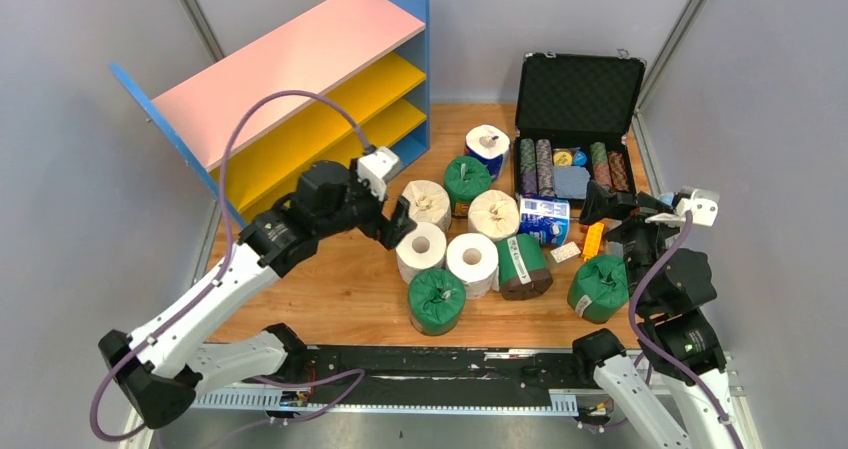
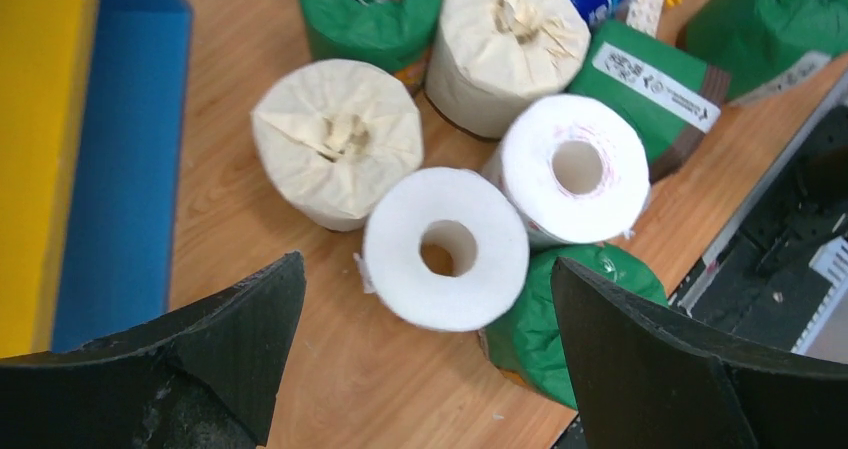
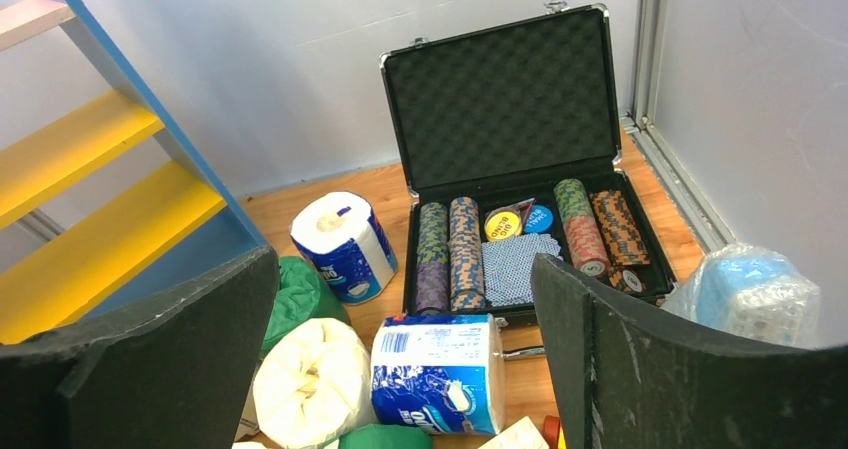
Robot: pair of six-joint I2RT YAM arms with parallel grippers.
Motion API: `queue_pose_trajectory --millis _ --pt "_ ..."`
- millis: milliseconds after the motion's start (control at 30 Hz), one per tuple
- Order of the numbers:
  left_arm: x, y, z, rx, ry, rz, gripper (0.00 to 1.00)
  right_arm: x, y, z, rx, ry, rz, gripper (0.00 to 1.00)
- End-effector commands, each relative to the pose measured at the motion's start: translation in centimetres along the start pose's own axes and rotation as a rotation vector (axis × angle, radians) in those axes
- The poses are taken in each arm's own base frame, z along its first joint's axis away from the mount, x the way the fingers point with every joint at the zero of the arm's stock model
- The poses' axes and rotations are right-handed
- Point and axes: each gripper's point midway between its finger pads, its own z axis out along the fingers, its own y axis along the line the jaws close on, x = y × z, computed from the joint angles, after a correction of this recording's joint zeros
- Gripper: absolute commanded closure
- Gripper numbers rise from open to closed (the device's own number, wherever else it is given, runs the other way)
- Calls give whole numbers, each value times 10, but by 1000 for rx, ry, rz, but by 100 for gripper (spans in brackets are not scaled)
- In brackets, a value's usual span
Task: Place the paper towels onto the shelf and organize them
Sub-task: Move the paper towel to the center of the board.
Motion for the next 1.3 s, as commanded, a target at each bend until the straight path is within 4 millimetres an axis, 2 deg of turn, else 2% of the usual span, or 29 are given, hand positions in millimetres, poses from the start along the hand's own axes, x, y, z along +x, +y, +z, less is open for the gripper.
queue_pose_trajectory --millis 0,167,333,600,767,967,1167,1267 --pt "9 -16 5 -42 85 45 0 -20 7 -7 -38 -41 46 0" --pt "37 -43 15 -17 195 4 0 -22 6 -10 -37 -51 55 0" --pt "75 -60 23 -36 360 -61 0 -22 5 -11 -35 -54 60 0" --pt "111 -80 28 -68 475 -120 10 -17 6 -8 -34 -39 60 0" --pt "131 -81 35 -101 542 -121 15 -16 6 -7 -31 -32 57 0" --pt "142 -85 42 -102 588 -134 18 -16 5 -6 -26 -32 56 0" --pt "158 -85 46 -108 645 -130 26 -15 5 -6 -22 -28 54 0" --pt "164 -87 47 -104 673 -133 34 -13 4 -5 -20 -25 53 0"
